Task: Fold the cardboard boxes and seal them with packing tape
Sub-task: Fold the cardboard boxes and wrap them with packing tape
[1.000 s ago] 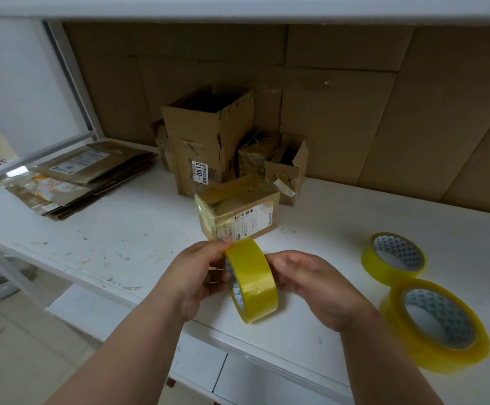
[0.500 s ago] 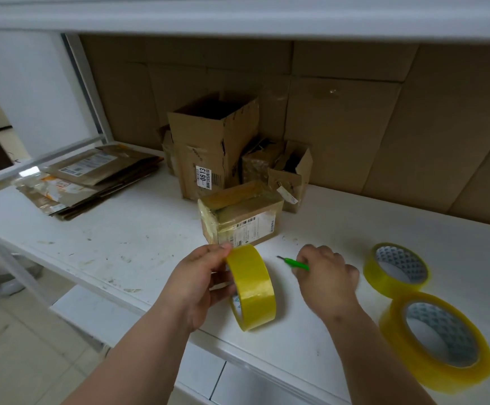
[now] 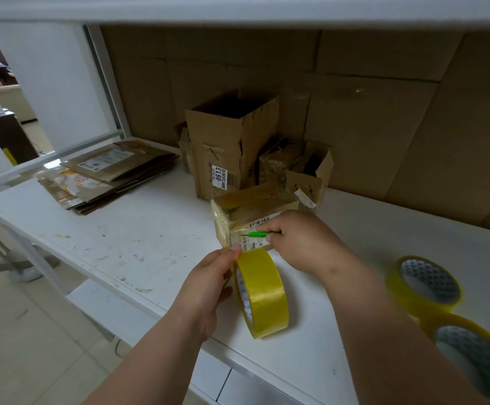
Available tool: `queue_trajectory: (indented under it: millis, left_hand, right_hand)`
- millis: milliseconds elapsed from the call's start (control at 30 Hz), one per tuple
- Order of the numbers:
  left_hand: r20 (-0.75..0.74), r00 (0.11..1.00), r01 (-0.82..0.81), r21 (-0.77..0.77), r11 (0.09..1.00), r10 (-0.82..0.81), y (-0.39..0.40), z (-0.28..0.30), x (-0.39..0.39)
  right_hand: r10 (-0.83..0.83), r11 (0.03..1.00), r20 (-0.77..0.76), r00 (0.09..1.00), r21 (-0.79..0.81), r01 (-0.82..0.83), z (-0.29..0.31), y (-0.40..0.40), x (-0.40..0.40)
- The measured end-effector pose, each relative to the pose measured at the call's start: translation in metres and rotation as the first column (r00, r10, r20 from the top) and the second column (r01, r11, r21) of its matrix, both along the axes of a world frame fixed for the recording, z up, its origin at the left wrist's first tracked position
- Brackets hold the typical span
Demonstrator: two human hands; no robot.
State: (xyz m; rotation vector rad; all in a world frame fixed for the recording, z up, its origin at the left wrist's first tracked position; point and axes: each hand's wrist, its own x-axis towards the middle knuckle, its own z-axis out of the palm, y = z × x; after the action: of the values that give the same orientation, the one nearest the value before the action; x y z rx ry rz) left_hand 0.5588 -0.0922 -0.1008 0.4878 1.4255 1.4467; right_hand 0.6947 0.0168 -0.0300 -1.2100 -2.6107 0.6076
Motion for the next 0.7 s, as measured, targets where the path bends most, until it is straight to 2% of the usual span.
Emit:
queue_trajectory:
  millis: [133,300,567,700]
  left_hand:
    - [0.026,0.999,0.040,0.016,0.999,-0.040,0.001,-0.001,-0.002]
    - [0.020,0.999,0.048,0.036,0.998,-0.049,0.004,-0.002,-0.001]
    - [-0.028,0.998,0.059,0.071,0.996,-0.057,0.006,-0.003,-0.003]
    - [-0.040,0.998,0.048,0.028,0.998,-0.047,0.006,-0.001,-0.007]
  right_hand:
    - [0.030,0.999,0.105,0.994,0.006,-0.031,0.004,0.007,-0.012]
    - [0.075,0.996,0.167,0.983,0.026,-0.080,0.006,0.011,-0.020]
    - [0.120,0.988,0.196,0.973,0.069,-0.136,0.000,0.015,-0.035]
    - [0.083,0.995,0.140,0.987,0.033,-0.089,-0.007,0.021,-0.032]
